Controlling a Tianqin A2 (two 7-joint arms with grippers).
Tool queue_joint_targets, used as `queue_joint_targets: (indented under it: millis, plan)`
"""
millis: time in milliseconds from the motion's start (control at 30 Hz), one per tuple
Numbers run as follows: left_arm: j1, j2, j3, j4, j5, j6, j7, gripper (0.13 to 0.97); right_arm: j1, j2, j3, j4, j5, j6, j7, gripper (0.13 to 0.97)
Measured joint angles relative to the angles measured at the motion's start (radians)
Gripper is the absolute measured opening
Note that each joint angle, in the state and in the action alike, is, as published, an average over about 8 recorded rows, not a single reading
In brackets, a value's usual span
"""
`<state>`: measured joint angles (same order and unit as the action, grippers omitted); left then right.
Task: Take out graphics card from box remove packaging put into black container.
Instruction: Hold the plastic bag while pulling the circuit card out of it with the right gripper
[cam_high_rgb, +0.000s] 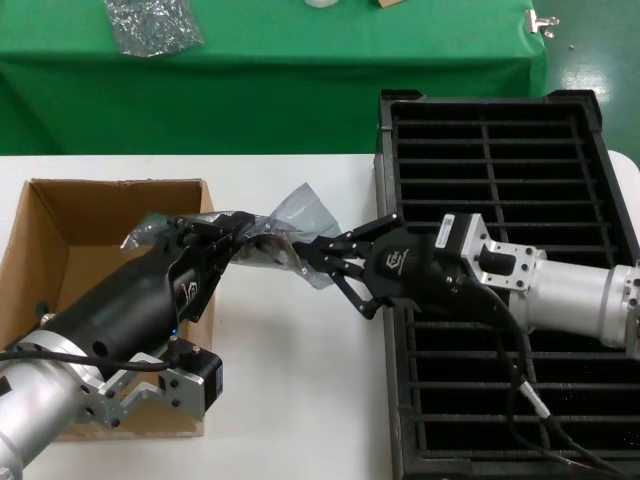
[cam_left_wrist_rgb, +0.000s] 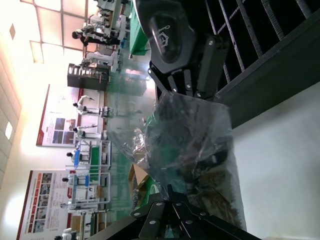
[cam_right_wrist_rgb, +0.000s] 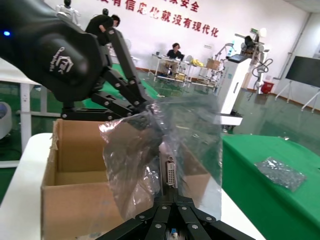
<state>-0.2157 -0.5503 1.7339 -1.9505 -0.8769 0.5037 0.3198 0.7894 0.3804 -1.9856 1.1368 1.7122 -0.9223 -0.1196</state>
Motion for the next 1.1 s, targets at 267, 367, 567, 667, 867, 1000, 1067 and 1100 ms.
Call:
queue_joint_targets:
  millis: [267, 367, 567, 667, 867, 1000, 1067, 1100]
  plan:
    - [0.0, 0.0, 0.0, 0.0, 0.0, 0.0, 0.0, 0.139, -0.013, 0.0, -0.01, 0.016, -0.005, -0.003, 0.009, 0.134]
    - [0.0, 0.0, 0.0, 0.0, 0.0, 0.0, 0.0, 0.139, -0.02, 0.001, -0.011, 0.026, -0.006, -0.001, 0.014, 0.134]
    - [0.0, 0.0, 0.0, 0.0, 0.0, 0.0, 0.0, 0.139, -0.041, 0.009, -0.009, 0.051, -0.005, 0.009, 0.028, 0.134]
    - [0.0, 0.0, 0.0, 0.0, 0.0, 0.0, 0.0, 0.139, -0.056, 0.016, -0.006, 0.07, -0.004, 0.015, 0.039, 0.134]
    - [0.0, 0.0, 0.0, 0.0, 0.0, 0.0, 0.0, 0.139, -0.085, 0.028, 0.0, 0.105, -0.001, 0.031, 0.057, 0.134]
    - [0.0, 0.0, 0.0, 0.0, 0.0, 0.0, 0.0, 0.139, -0.094, 0.03, 0.003, 0.109, 0.0, 0.04, 0.061, 0.134]
    - [0.0, 0.0, 0.0, 0.0, 0.0, 0.0, 0.0, 0.139, -0.095, 0.029, 0.002, 0.107, -0.001, 0.044, 0.062, 0.134]
    - [0.0, 0.0, 0.0, 0.0, 0.0, 0.0, 0.0, 0.139, -0.095, 0.029, 0.002, 0.106, -0.002, 0.045, 0.062, 0.134]
